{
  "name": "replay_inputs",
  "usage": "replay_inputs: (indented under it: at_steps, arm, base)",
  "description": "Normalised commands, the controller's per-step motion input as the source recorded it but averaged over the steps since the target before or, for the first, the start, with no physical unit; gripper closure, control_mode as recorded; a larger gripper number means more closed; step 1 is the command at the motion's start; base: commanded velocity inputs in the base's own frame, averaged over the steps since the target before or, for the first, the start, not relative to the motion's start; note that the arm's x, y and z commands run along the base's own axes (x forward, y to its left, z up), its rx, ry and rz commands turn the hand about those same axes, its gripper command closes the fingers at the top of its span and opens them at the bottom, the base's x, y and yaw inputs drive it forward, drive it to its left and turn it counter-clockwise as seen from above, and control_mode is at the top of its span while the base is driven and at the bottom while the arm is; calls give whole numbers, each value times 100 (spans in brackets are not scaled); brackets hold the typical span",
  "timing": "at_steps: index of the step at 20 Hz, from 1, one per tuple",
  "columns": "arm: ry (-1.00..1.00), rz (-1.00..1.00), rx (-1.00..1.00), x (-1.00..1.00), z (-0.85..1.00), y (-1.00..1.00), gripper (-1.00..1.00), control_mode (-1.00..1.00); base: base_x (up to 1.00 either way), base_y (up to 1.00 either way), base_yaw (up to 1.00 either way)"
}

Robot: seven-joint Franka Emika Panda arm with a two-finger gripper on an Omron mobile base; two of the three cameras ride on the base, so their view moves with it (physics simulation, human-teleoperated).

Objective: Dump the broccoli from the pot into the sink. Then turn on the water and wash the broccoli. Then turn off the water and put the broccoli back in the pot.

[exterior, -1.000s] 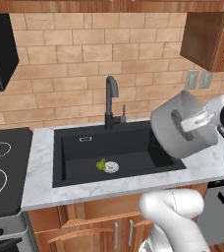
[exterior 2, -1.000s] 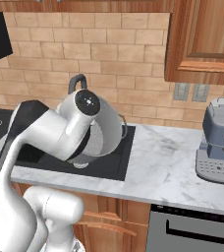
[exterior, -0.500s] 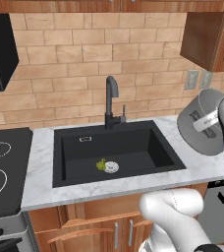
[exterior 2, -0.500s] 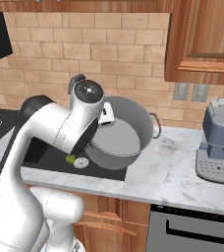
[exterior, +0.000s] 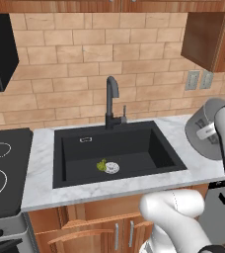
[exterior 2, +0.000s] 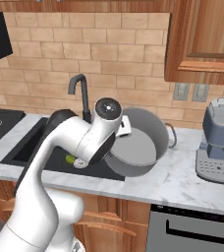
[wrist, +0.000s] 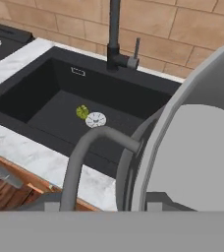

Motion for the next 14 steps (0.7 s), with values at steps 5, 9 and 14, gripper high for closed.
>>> replay_inputs:
  at_steps: [5, 9, 14]
  arm:
    - [0, -4, -7, 52, -32, -43, 100, -100]
    - [2, -4, -4, 51, -24, -46, 100, -100]
    - [7, -3, -1, 37, -29, -49, 100, -100]
  base:
    - [0, 0, 0]
    - [0, 0, 0]
    - [0, 0, 0]
